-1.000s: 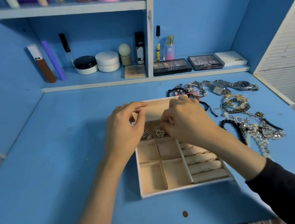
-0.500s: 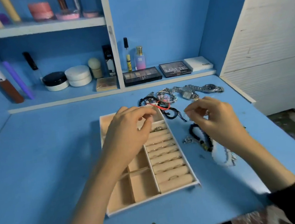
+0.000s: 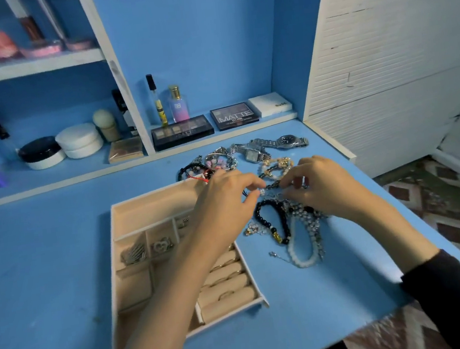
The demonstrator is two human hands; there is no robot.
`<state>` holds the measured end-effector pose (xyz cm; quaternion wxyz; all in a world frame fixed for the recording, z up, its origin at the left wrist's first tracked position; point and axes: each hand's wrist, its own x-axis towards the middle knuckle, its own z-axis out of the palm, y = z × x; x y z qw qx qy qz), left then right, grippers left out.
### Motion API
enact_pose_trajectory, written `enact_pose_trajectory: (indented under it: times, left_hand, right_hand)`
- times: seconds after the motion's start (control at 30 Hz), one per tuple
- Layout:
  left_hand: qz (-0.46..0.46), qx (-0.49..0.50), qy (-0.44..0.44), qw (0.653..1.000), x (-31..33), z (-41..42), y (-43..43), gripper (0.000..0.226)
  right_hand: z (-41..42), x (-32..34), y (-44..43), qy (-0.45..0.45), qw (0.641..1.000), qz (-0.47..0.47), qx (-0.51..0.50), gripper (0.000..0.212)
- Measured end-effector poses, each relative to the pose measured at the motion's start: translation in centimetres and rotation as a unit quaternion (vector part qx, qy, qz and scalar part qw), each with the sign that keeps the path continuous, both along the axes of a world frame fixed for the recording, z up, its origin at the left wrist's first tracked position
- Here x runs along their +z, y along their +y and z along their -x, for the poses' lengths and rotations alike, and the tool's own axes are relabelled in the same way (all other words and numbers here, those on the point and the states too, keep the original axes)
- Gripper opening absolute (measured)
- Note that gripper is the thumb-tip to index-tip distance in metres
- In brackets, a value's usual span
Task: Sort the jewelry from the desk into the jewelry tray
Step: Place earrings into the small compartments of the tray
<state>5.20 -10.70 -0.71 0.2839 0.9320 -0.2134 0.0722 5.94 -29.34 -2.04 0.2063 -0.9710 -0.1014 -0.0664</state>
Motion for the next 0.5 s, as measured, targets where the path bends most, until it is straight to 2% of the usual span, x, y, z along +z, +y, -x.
enact_pose_trajectory:
  times: [0.13,0.3,0.5]
  left_hand:
    - [0.000,0.006,0.004,1.000,-0.5,0.1,-0.3,0.019]
    - [-0.006,0.007,0.008,1.000,-0.7,0.0,-0.5,0.019]
    - [-0.004,0.007,0.012,1.000,-0.4,-0.3,-0.7,0.019]
  right_hand:
    - [-0.6,0.5,0.3,0.065,0.997,0.029,0.009,0.020]
    - [-1.2,1.3,0.7,0.135,0.991,0.016,0.000,0.015]
    - [-1.0,1.0,0.7,0.131,0.991,-0.032,-0.016,0.014]
